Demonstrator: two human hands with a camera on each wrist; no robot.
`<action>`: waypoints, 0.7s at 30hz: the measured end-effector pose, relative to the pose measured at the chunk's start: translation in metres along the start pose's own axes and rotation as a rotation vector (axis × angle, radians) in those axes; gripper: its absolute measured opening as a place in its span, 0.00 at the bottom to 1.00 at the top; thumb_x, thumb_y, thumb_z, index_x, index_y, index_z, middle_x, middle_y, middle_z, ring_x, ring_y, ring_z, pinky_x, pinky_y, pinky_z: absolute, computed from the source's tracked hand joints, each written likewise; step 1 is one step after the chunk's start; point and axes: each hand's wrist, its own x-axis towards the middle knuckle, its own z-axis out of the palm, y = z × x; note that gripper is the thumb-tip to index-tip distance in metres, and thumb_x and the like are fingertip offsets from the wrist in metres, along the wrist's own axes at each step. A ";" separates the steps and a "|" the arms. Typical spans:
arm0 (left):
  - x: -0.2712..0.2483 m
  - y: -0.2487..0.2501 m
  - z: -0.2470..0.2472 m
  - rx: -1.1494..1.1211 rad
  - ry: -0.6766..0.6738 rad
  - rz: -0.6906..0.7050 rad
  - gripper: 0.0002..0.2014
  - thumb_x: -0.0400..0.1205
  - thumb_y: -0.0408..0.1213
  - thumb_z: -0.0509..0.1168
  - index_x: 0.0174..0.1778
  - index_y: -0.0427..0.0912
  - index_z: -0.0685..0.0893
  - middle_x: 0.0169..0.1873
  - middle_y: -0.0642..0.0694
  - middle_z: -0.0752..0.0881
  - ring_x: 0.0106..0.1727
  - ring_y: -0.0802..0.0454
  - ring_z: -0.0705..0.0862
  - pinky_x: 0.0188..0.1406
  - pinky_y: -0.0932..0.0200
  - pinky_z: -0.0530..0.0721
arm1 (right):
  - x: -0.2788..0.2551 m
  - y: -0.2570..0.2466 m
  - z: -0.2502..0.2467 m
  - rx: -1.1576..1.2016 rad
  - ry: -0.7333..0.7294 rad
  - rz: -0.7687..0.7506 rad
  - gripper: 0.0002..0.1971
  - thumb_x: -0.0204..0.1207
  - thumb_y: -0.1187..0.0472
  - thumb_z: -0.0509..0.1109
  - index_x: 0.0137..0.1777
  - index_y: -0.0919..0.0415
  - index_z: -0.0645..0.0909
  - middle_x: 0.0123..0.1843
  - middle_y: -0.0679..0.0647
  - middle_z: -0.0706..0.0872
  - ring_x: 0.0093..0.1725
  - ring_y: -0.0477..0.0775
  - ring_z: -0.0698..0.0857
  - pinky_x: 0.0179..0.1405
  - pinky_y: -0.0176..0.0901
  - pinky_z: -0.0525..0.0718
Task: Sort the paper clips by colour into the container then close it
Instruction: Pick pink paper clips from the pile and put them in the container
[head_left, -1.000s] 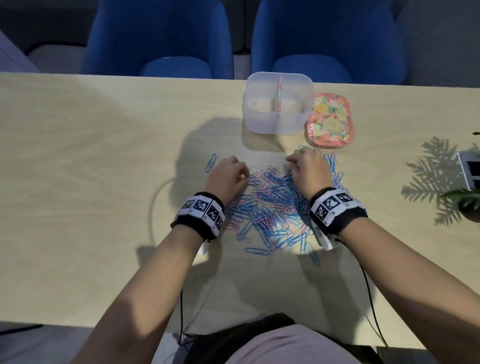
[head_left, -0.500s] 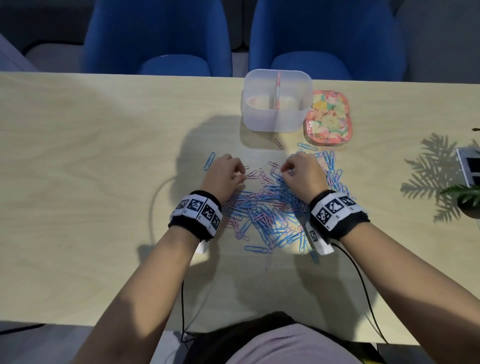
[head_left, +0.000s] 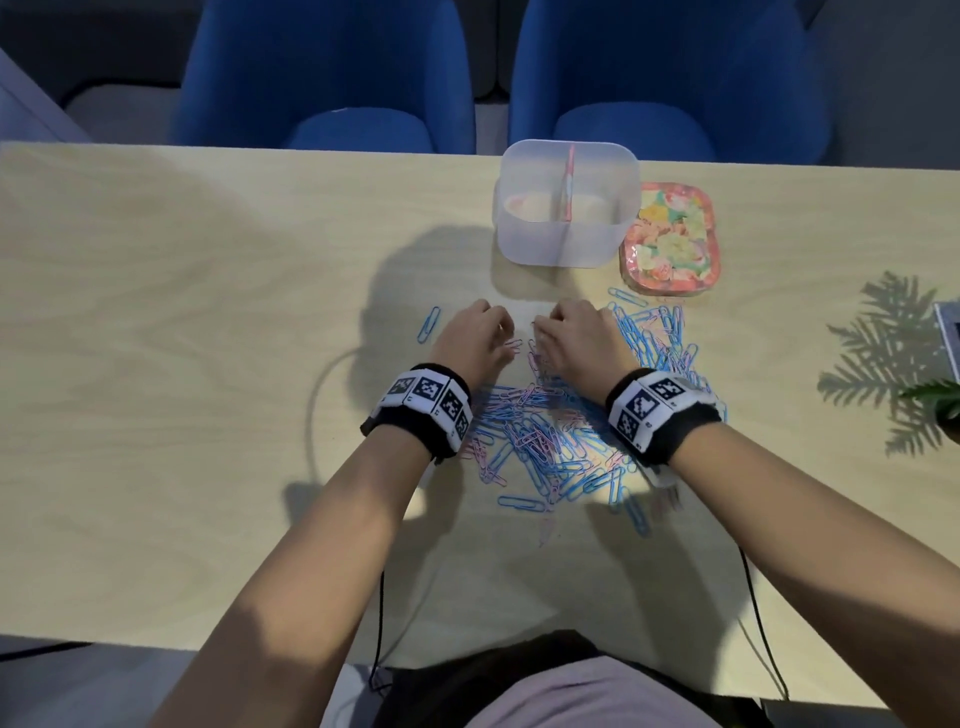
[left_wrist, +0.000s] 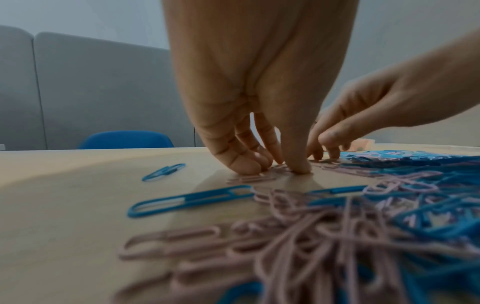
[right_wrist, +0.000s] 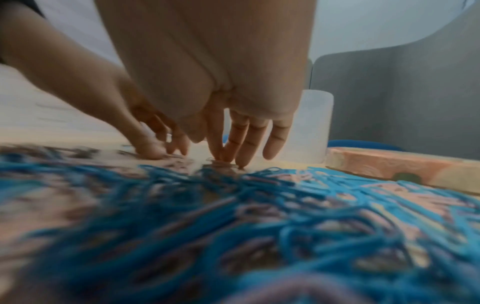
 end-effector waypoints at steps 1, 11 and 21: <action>0.000 -0.001 0.000 0.005 0.001 0.007 0.12 0.74 0.34 0.71 0.50 0.36 0.82 0.51 0.37 0.80 0.54 0.40 0.80 0.56 0.48 0.79 | -0.004 -0.002 0.002 0.006 -0.007 -0.010 0.15 0.81 0.52 0.58 0.58 0.61 0.79 0.58 0.60 0.78 0.60 0.63 0.75 0.58 0.55 0.69; 0.004 0.004 0.000 0.161 -0.080 0.022 0.09 0.79 0.35 0.65 0.52 0.34 0.82 0.53 0.35 0.82 0.57 0.38 0.80 0.56 0.48 0.75 | 0.004 -0.018 -0.002 0.015 -0.086 -0.003 0.13 0.78 0.62 0.61 0.57 0.60 0.84 0.55 0.61 0.85 0.59 0.65 0.79 0.57 0.53 0.70; 0.005 0.002 0.003 0.299 -0.098 0.006 0.09 0.81 0.31 0.60 0.54 0.31 0.78 0.54 0.33 0.83 0.58 0.35 0.79 0.54 0.47 0.74 | 0.017 -0.015 -0.023 0.218 -0.133 0.070 0.11 0.76 0.67 0.62 0.55 0.69 0.82 0.58 0.66 0.85 0.59 0.65 0.81 0.57 0.50 0.75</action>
